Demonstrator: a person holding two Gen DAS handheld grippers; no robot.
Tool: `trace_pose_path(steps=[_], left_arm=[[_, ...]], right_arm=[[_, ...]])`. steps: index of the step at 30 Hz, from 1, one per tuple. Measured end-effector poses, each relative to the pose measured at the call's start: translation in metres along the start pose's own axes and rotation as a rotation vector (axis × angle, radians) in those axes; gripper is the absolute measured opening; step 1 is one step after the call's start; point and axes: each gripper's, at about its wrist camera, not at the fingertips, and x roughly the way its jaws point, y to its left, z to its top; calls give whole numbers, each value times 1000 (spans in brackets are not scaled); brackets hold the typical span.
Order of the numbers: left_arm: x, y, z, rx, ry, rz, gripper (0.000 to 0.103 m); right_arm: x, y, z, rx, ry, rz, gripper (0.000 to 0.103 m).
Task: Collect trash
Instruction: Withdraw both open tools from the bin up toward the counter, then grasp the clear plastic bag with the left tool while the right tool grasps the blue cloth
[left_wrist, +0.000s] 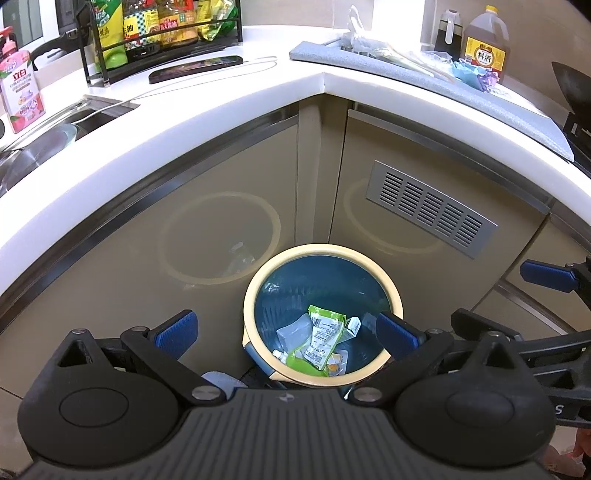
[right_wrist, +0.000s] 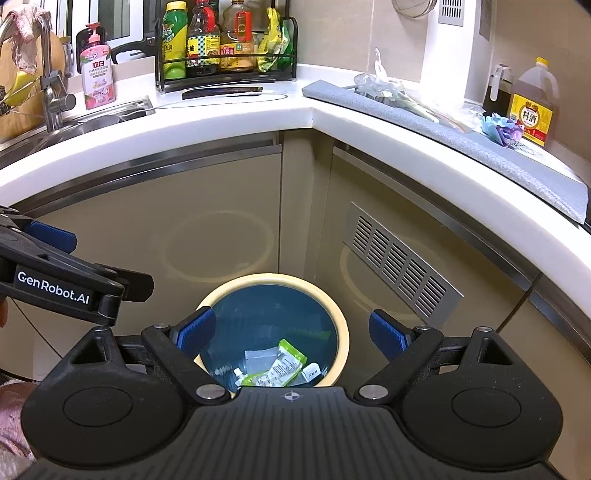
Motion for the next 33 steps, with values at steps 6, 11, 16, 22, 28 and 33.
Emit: trace_pose_path(steps=[6,11,16,22,28,33], left_arm=[[1,0,1,-2,3,2,103],[3,2,2,-2,5,5,103],[5,1,3,4,7,11,103],[3,2,10,0,-2,0,103],[-3,0,35,1,-38,-4,103],[-9,-5,68,25,-94,-8,103]], right_arm=[[2,-2,0,7,5,0,92],[4,-5,-1,18,11,1,92],[6,-7,-2,29,18,3,92],[6,-15,-1,44,13,-5,92],[-1,-37,8,98,-15,-26,92],[-10,-64,29,124,-76,-53,92]])
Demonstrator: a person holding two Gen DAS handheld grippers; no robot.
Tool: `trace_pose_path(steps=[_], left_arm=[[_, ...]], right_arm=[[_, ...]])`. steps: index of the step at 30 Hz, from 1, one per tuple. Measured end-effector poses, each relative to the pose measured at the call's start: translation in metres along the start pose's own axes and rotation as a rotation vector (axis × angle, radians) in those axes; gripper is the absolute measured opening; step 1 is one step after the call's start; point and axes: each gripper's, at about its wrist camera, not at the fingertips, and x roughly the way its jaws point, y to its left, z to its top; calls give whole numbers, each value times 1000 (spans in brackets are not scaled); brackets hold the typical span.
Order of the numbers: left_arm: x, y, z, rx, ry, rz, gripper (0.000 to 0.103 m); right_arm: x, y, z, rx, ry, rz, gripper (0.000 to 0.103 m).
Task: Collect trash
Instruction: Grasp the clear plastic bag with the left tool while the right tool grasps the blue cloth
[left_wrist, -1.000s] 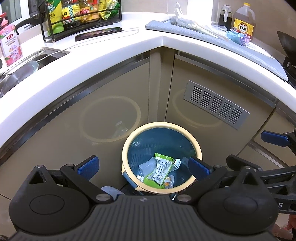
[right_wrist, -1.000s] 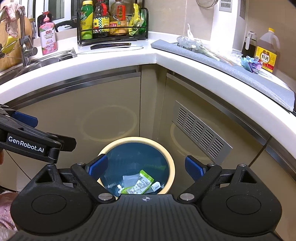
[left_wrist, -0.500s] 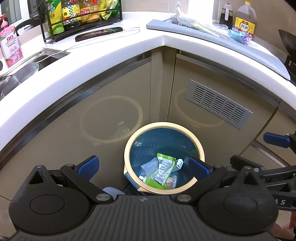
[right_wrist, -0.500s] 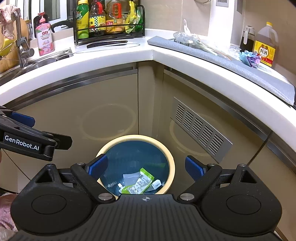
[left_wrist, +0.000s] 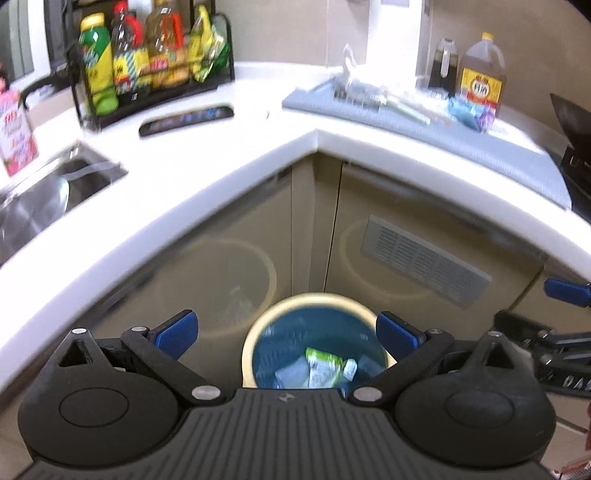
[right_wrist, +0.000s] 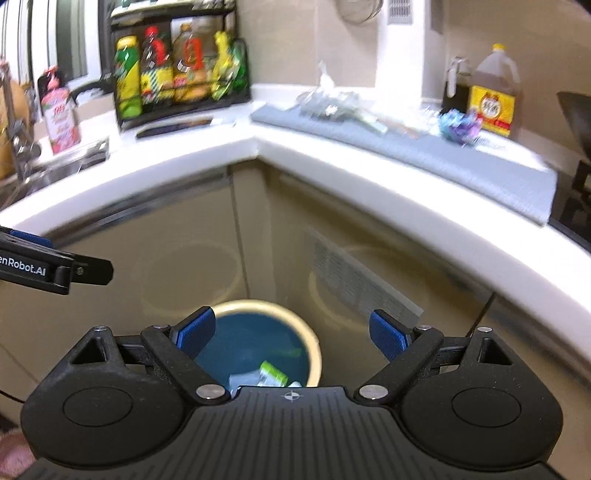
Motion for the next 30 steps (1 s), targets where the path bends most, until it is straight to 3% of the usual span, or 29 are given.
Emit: trace_pose_path(steps=[10,17,22,30], left_arm=[[14,-29,109,119,-144,-16,103],[67,-73,209,230,-182,-54,103],[132,-112,270,310,-160,-94,103],[237,-150,336,323,-59,-193,103]], right_arm=[[20,-74,80,85,-158,-96,97],[77,-144,147,191,-224,-222,98],[128,-181,182,235,-232,-275,98],[205,-229,221,305,-175,-339,98]])
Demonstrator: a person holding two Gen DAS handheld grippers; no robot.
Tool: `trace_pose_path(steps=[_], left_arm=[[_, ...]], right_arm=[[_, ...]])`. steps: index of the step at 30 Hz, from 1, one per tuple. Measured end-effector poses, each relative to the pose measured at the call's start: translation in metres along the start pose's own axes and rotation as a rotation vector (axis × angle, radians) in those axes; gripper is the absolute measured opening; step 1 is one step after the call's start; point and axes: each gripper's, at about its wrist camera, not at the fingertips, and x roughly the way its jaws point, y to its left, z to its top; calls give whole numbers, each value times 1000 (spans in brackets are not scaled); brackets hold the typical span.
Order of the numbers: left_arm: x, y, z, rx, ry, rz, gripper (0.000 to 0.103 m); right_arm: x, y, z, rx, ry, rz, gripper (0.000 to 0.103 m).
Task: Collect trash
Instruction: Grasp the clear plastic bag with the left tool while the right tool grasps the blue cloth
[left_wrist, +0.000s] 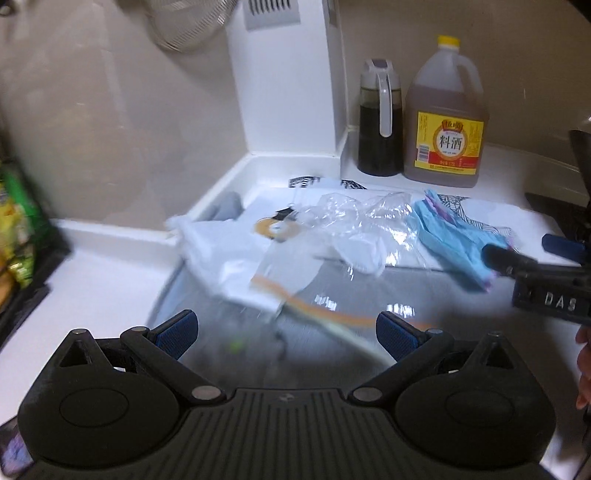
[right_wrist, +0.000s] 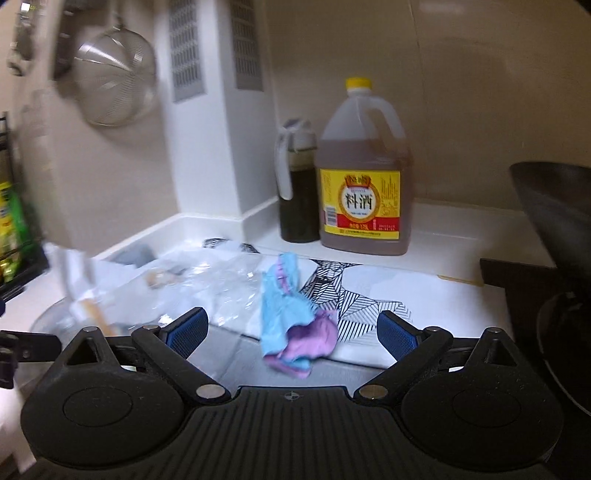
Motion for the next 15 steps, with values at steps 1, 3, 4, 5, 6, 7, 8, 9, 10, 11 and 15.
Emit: trace_pose_path(steps=[1,3,4,5,6,7,8,9,10,11,15], left_arm=[[11,-1,6,3,12,-13,103],[30,-4,16,10,26,-34,103],[38,-7,20,21,32,-50,103],[46,-10,25,33,40,-64,103],[54,-15,29,45,46,-74,103],[60,-19,31,57,49,-80,103],[68,-23,34,71,54,-86,103],[75,-26,36,85,63,-84,103],[82,-30,38,97,72,-78,103],[89,-33,39,108,82,-75,103],[115,-44,42,133,130,-74,103]], right_arm=[[10,0,2,2,16,3,98],[26,1,4,2,29,-4,98],[33,1,5,2,34,-15,98],[38,1,6,6,40,-23,98],[44,-1,6,12,49,-25,98],[50,-3,6,21,60,-31,98],[55,-5,6,28,72,-40,98],[59,-7,5,31,83,-47,98],[62,-9,4,32,91,-50,98],[66,-11,2,33,98,-51,98],[73,-16,-4,36,130,-51,98]])
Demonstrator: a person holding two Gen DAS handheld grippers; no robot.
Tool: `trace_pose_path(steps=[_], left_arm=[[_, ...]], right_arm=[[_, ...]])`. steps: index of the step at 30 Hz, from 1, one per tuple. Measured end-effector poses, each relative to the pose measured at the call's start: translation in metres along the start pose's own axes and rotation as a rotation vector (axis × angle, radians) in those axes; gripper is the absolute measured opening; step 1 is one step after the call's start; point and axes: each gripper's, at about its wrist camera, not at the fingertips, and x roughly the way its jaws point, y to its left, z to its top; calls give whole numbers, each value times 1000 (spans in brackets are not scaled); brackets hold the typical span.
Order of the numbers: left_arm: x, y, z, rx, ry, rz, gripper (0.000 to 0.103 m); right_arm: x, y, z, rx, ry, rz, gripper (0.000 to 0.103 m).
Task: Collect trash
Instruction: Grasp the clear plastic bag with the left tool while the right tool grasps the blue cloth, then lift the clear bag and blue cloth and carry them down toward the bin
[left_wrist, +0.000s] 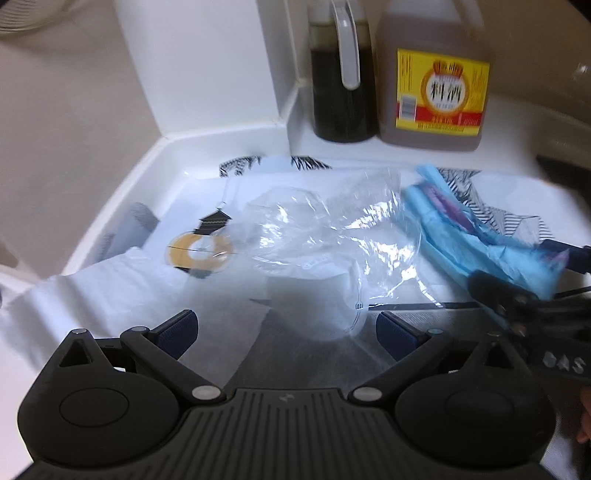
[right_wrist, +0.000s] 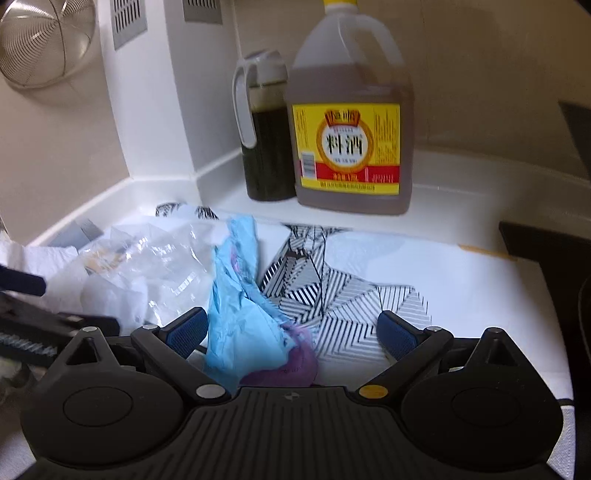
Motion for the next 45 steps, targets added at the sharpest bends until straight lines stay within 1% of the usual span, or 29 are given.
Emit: trace_pose_path(steps=[3,5,6,7,8,9,10,11,12,13,14,18,22,27,29,31,33,38,41,45], left_arm=[[13,-7,5,13,25,0,103],[15,-10,6,9,10,0,103],[13,-11,5,9,-2,0,95],[11,-12,4,12,-12,1,84],[8,-13,5,16,-22,-11,55],[6,-14,5,23,-26,-28,39],[2,-15,5,22,-34,-27,36],[-2,-16,5,25,-51,-19,24],[-7,-16,5,31,-68,-18,17],[-13,-15,5,29,-82,-24,14],[-18,-14,4,19,-93,-30,11],[-44,-10,3,0,-154,-14,10],[-73,-4,0,-22,-218,5,10],[-112,9,-11,-81,-268,35,10],[-131,13,-19,-95,-279,54,10],[-153,14,-31,-93,-301,78,10],[-176,16,-44,-101,-322,95,10],[-235,14,-83,-132,-355,110,10],[-274,12,-113,-148,-371,116,10],[-322,7,-162,-174,-375,128,10]], right_arm=[[2,0,-1,-7,-3,-8,98],[4,1,-2,-15,-2,-9,98],[4,1,-3,-22,-5,-10,97],[4,1,-4,-33,-12,-10,87],[4,2,-4,-47,-18,-12,63],[3,2,-5,-57,-24,-19,55],[1,2,-5,-58,-34,-15,50],[-1,1,-5,-58,-42,-4,40],[-3,1,-4,-54,-53,0,37],[-5,0,-3,-48,-67,-2,27],[-8,-2,-2,-41,-84,-5,25],[-19,-9,1,-11,-149,-23,24],[-27,-14,3,16,-188,-17,24],[-45,-15,4,31,-265,-16,23],[-57,-14,5,42,-290,-2,23],[-75,-9,2,45,-316,24,23],[-98,-2,-4,18,-342,41,23],[-161,8,-20,-41,-394,98,23],[-201,10,-33,-63,-422,133,23],[-253,13,-58,-102,-432,203,23]])
